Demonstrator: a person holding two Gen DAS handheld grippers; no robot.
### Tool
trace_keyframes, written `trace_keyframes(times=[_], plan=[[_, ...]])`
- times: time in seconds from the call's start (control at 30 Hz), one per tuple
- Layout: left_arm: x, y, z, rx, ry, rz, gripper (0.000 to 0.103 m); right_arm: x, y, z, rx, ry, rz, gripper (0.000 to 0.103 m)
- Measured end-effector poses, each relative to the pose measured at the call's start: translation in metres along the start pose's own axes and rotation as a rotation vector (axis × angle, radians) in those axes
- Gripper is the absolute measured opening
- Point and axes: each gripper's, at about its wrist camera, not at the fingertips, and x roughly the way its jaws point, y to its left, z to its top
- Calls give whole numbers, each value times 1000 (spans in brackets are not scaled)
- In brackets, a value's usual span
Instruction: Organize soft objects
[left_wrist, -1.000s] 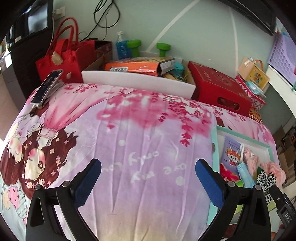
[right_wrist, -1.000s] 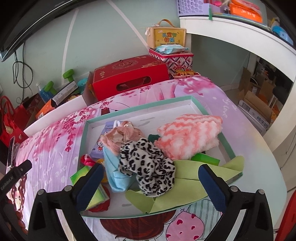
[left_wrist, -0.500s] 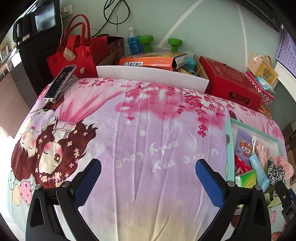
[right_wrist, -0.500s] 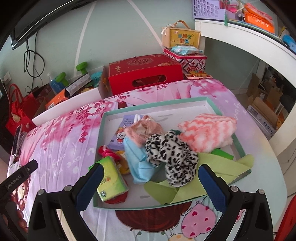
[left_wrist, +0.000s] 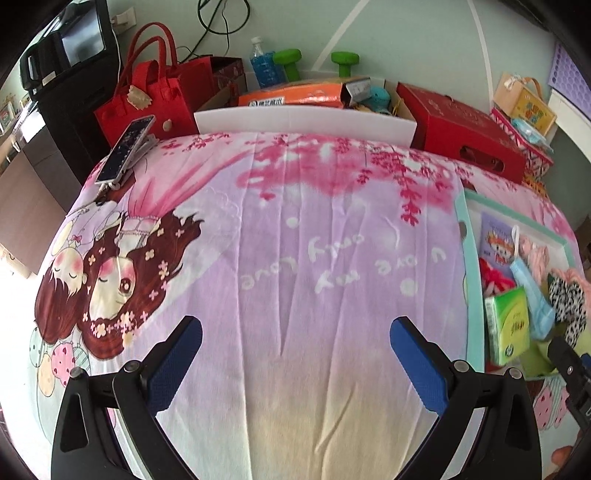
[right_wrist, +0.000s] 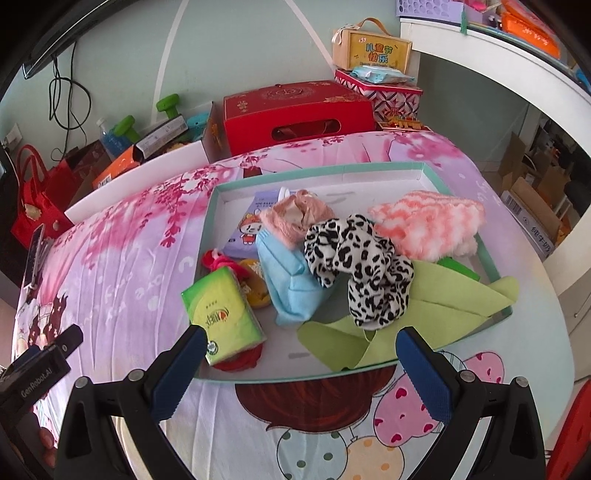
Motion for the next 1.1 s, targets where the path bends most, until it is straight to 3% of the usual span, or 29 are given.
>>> trace_keyframes(times=[0.53,1.1], plan=[[7,14,-30,11,106,36,101,5,17,-26,-71,66,-5,103],[4,26,-50,15,141,39,102,-1,28,-43,-110,78,-8,103]])
